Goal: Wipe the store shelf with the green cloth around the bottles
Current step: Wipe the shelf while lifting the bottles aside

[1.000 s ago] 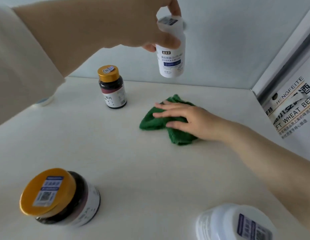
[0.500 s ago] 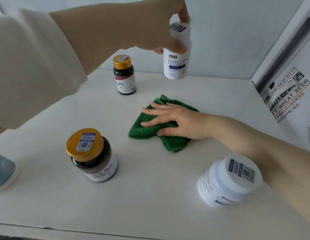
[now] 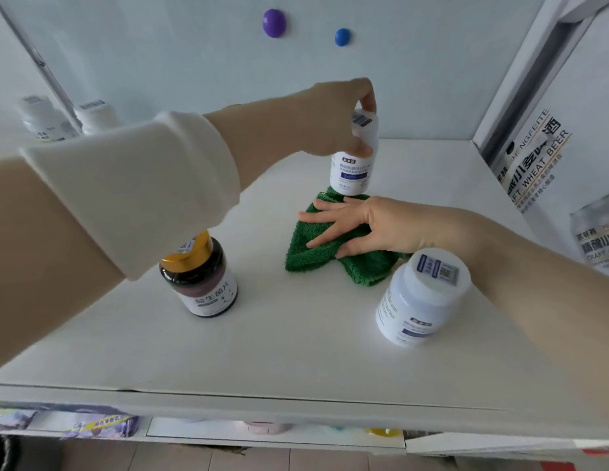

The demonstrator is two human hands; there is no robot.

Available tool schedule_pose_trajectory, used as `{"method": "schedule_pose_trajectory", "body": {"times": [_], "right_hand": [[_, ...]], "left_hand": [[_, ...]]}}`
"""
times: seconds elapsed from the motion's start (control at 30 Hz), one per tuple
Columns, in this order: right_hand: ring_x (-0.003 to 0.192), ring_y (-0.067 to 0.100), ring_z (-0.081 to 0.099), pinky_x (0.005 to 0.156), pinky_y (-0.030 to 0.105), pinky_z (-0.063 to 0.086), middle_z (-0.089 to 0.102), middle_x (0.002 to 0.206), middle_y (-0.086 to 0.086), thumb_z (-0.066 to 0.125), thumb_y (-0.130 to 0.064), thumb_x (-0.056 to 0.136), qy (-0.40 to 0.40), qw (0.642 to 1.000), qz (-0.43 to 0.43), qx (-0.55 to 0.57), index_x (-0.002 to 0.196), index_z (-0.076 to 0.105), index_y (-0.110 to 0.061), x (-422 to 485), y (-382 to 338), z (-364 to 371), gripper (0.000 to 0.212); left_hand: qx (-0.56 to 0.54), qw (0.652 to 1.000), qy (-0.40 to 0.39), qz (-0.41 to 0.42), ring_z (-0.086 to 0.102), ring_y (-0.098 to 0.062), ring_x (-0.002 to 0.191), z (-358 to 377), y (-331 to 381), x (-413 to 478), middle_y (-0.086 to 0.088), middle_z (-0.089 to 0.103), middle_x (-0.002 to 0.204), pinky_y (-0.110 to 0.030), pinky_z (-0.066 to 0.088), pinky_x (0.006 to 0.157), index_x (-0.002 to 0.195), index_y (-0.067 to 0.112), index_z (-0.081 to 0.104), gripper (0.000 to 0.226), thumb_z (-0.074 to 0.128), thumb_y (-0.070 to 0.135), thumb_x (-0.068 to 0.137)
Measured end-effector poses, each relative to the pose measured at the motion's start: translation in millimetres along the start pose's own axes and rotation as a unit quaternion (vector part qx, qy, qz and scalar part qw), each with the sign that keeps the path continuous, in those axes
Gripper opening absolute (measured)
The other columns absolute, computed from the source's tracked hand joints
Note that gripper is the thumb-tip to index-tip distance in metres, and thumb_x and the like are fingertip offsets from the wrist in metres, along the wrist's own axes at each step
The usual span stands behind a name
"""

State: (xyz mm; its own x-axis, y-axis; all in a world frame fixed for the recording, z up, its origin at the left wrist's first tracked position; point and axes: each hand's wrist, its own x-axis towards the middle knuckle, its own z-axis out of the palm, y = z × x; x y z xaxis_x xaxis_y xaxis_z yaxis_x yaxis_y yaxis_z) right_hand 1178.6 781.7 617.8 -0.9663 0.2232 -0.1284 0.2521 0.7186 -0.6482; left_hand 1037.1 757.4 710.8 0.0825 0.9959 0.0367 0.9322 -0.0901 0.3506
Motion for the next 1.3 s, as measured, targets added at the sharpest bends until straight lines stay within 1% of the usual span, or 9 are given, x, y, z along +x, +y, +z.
{"method": "schedule_pose_trajectory", "body": {"times": [0.13, 0.3, 0.47, 0.57, 0.73, 0.87, 1.07, 1.2, 1.3], "right_hand": [[0.132, -0.013, 0.013, 0.114, 0.021, 0.002, 0.029, 0.129, -0.043, 0.061, -0.014, 0.085, 0.009, 1.0, 0.015, 0.013, 0.102, 0.055, -0.054, -14, 4, -3, 0.044], [0.125, -0.026, 0.012, 0.1, -0.006, 0.002, 0.032, 0.13, -0.042, 0.058, -0.011, 0.087, 0.033, 0.998, 0.04, 0.02, 0.101, 0.058, -0.051, -35, 10, -4, 0.043], [0.125, -0.026, 0.013, 0.102, -0.001, 0.005, 0.034, 0.132, -0.04, 0.058, -0.029, 0.081, 0.071, 0.994, 0.078, 0.037, 0.102, 0.058, -0.049, -65, 15, -3, 0.029], [0.127, -0.021, 0.017, 0.097, -0.007, 0.006, 0.034, 0.131, -0.039, 0.059, -0.016, 0.087, 0.115, 0.988, 0.102, 0.019, 0.102, 0.059, -0.047, -83, 16, 0, 0.034], [0.128, -0.015, 0.018, 0.088, -0.013, 0.005, 0.036, 0.135, -0.031, 0.055, -0.011, 0.09, 0.172, 0.971, 0.168, -0.01, 0.112, 0.062, -0.028, -109, 15, 8, 0.029], [0.129, -0.014, 0.017, 0.098, -0.003, 0.005, 0.034, 0.133, -0.034, 0.052, -0.007, 0.09, 0.214, 0.959, 0.188, -0.006, 0.099, 0.06, -0.039, -130, 0, 24, 0.034], [0.124, -0.027, 0.013, 0.1, -0.006, 0.004, 0.033, 0.131, -0.039, 0.053, -0.01, 0.088, 0.273, 0.944, 0.186, -0.015, 0.093, 0.055, -0.048, -171, -36, 74, 0.039], [0.13, -0.021, 0.013, 0.108, 0.006, 0.005, 0.032, 0.13, -0.045, 0.054, -0.019, 0.087, 0.29, 0.938, 0.191, -0.018, 0.098, 0.058, -0.049, -189, -49, 98, 0.033], [0.133, -0.016, 0.014, 0.113, 0.017, 0.007, 0.031, 0.135, -0.041, 0.053, -0.022, 0.087, 0.299, 0.932, 0.204, -0.009, 0.099, 0.055, -0.053, -181, -41, 87, 0.033]], "left_hand": [[-0.021, 1.0, -0.019, -0.002, 0.046, -0.006, 0.062, 12, 1, 0, 0.0, 0.051, 0.098, -0.021, 0.035, 0.05, 0.121, 0.019, 0.044, 0.046, 0.064, 0.03, 0.082], [-0.058, 0.998, -0.012, -0.011, 0.053, -0.023, 0.08, 14, 12, -1, -0.004, 0.051, 0.105, -0.025, 0.04, 0.056, 0.124, 0.017, 0.042, 0.048, 0.063, 0.028, 0.083], [-0.069, 0.997, -0.008, -0.025, 0.052, -0.025, 0.085, 16, 16, 2, -0.01, 0.053, 0.12, -0.031, 0.045, 0.071, 0.125, 0.016, 0.042, 0.048, 0.063, 0.026, 0.083], [-0.067, 0.997, -0.018, -0.029, 0.052, -0.025, 0.087, 21, 19, 1, -0.011, 0.053, 0.12, -0.032, 0.046, 0.075, 0.125, 0.016, 0.042, 0.048, 0.064, 0.026, 0.083], [-0.073, 0.997, -0.016, -0.014, 0.05, -0.026, 0.084, 30, 26, 5, -0.007, 0.05, 0.108, -0.028, 0.042, 0.059, 0.123, 0.017, 0.044, 0.046, 0.064, 0.024, 0.082], [-0.071, 0.997, -0.014, -0.005, 0.046, -0.026, 0.083, 35, 33, 12, -0.005, 0.047, 0.104, -0.026, 0.038, 0.054, 0.123, 0.018, 0.045, 0.044, 0.064, 0.024, 0.083], [-0.072, 0.997, -0.004, 0.012, 0.042, -0.025, 0.086, 42, 38, 27, -0.003, 0.045, 0.104, -0.024, 0.032, 0.051, 0.125, 0.019, 0.044, 0.044, 0.062, 0.022, 0.084], [-0.085, 0.996, 0.011, 0.022, 0.04, -0.024, 0.089, 46, 37, 40, -0.002, 0.042, 0.104, -0.026, 0.033, 0.068, 0.127, 0.017, 0.043, 0.045, 0.06, 0.02, 0.086], [-0.09, 0.996, 0.011, 0.025, 0.041, -0.023, 0.089, 48, 34, 48, -0.001, 0.043, 0.103, -0.027, 0.031, 0.072, 0.127, 0.019, 0.043, 0.045, 0.06, 0.02, 0.086]]}}
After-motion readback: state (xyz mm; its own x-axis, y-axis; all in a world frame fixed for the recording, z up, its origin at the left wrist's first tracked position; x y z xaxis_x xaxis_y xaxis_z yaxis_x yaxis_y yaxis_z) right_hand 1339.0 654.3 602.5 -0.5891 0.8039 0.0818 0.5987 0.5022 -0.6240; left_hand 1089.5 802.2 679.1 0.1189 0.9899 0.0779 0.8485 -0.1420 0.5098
